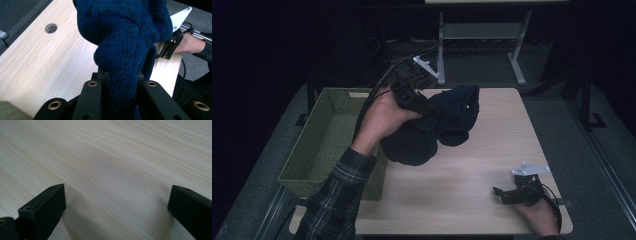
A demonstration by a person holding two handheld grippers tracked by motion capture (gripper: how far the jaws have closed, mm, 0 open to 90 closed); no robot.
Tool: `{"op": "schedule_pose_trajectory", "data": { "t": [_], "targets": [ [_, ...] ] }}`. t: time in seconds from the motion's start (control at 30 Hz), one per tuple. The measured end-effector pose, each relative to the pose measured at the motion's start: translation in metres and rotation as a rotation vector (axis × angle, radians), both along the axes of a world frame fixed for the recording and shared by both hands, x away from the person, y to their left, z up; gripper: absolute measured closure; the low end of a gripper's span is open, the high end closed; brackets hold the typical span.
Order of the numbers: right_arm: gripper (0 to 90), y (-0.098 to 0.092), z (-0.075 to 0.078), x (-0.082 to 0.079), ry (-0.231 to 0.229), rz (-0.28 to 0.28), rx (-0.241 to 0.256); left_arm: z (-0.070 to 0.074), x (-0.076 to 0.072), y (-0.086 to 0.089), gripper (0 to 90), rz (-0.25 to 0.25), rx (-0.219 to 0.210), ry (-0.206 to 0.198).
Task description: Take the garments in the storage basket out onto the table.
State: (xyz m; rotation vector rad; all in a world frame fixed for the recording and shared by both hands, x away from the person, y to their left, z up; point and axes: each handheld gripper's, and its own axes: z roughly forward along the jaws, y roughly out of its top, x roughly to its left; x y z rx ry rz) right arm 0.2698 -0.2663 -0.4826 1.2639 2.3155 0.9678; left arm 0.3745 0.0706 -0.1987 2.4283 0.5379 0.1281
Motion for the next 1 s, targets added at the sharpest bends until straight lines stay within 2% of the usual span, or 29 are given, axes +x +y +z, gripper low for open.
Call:
{"op": "schedule_pose_trajectory", "data": {
  "t": [0.2, 0.47, 0.57, 0.7, 0.8, 0.83, 0.87, 0.9, 1.0],
  "targets": [
    [1.4, 0.000, 0.000, 0.000, -0.002, -0.002, 0.002, -0.011, 0.002, -0.016, 77.1, -0.014, -0.012, 0.016],
    [1.4, 0.000, 0.000, 0.000, -0.005, 0.000, 0.001, -0.034, 0.007, -0.030, 77.1, -0.015, -0.030, 0.046],
    [1.3, 0.000, 0.000, 0.000, -0.003, -0.002, 0.002, -0.047, 0.010, -0.038, 77.1, -0.027, -0.025, 0.062],
    [1.3, 0.000, 0.000, 0.000, -0.004, -0.002, 0.002, -0.061, 0.011, -0.046, 77.1, -0.015, -0.037, 0.088],
    [1.4, 0.000, 0.000, 0.000, -0.004, 0.000, 0.002, -0.068, 0.013, -0.048, 77.1, -0.023, -0.029, 0.092],
    [1.3, 0.000, 0.000, 0.000, -0.002, -0.002, 0.002, -0.077, 0.013, -0.052, 77.0, -0.018, -0.040, 0.108],
    [1.3, 0.000, 0.000, 0.000, -0.002, -0.002, 0.002, -0.077, 0.013, -0.052, 77.1, -0.018, -0.040, 0.108],
    [1.4, 0.000, 0.000, 0.000, -0.007, -0.001, 0.001, -0.087, 0.015, -0.056, 77.1, -0.022, -0.040, 0.125],
    [1.3, 0.000, 0.000, 0.000, -0.005, -0.001, 0.002, -0.099, 0.017, -0.060, 77.0, -0.028, -0.037, 0.144]
  ]
}}
